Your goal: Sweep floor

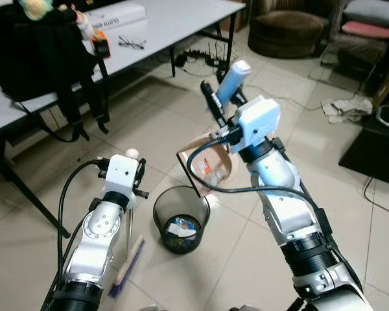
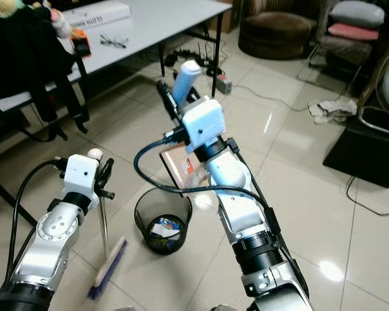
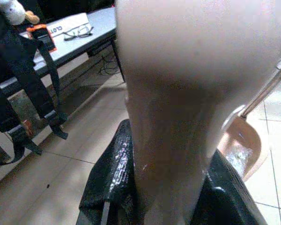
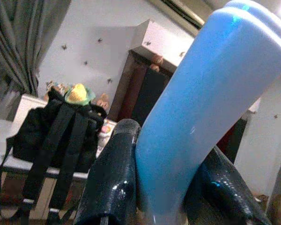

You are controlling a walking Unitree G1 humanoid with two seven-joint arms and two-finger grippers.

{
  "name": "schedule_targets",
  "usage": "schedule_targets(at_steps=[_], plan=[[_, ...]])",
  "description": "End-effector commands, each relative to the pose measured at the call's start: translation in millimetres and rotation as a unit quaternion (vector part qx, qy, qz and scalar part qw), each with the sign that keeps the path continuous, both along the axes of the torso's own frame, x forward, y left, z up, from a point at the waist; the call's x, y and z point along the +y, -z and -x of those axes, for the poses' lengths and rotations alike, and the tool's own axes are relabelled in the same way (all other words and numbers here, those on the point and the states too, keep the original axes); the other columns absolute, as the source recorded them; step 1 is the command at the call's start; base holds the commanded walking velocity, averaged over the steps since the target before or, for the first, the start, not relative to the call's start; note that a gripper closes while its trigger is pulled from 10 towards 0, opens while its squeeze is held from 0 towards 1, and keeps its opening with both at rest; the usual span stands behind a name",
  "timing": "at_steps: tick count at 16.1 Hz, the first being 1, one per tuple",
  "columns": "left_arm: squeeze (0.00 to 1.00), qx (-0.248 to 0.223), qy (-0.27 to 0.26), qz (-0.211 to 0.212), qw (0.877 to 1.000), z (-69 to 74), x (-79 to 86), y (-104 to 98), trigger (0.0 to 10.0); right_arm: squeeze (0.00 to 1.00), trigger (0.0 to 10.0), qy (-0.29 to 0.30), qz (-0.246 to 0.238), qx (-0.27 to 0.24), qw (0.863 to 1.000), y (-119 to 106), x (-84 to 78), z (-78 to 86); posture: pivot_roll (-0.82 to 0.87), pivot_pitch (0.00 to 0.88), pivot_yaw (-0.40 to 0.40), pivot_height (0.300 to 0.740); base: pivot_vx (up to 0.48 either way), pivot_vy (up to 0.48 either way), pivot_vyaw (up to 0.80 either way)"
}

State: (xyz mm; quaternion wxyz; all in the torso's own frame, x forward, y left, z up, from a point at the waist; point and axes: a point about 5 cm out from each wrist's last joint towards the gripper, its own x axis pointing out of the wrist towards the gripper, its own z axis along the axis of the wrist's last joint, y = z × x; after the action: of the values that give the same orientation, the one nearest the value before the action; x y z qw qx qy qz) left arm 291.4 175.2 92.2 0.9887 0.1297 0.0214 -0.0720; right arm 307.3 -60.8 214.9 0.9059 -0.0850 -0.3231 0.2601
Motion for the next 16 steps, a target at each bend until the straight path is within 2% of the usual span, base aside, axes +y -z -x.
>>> schedule_targets(at_steps=[1, 7, 11, 16], plan=[[0.00, -0.019, 0.002, -0.008, 1.000, -1.1, -0.4, -7.4, 10.0, 0.00, 10.0, -0.019, -0.001, -0.032, 0.999, -6.9, 4.6, 5.3, -0.04, 0.000, 0.020, 0.740, 0.000, 0.000, 0.00], [0.00, -0.020, 0.000, -0.008, 1.000, -2.3, -0.9, -7.4, 10.0, 0.00, 10.0, -0.039, -0.005, -0.032, 0.999, -4.1, 9.2, 7.7, -0.04, 0.000, 0.017, 0.740, 0.000, 0.000, 0.00], [0.00, -0.021, -0.001, -0.007, 1.000, -2.9, -0.6, -7.9, 10.0, 0.00, 10.0, -0.020, -0.036, -0.025, 0.999, -5.1, 3.8, 4.3, -0.03, 0.000, 0.017, 0.740, 0.000, 0.000, 0.00], [0.00, -0.021, 0.001, -0.008, 1.000, -3.1, -0.5, -8.2, 10.0, 0.00, 10.0, -0.019, -0.019, -0.036, 0.999, -4.2, 4.5, 4.6, -0.04, 0.000, 0.021, 0.740, 0.000, 0.000, 0.00]])
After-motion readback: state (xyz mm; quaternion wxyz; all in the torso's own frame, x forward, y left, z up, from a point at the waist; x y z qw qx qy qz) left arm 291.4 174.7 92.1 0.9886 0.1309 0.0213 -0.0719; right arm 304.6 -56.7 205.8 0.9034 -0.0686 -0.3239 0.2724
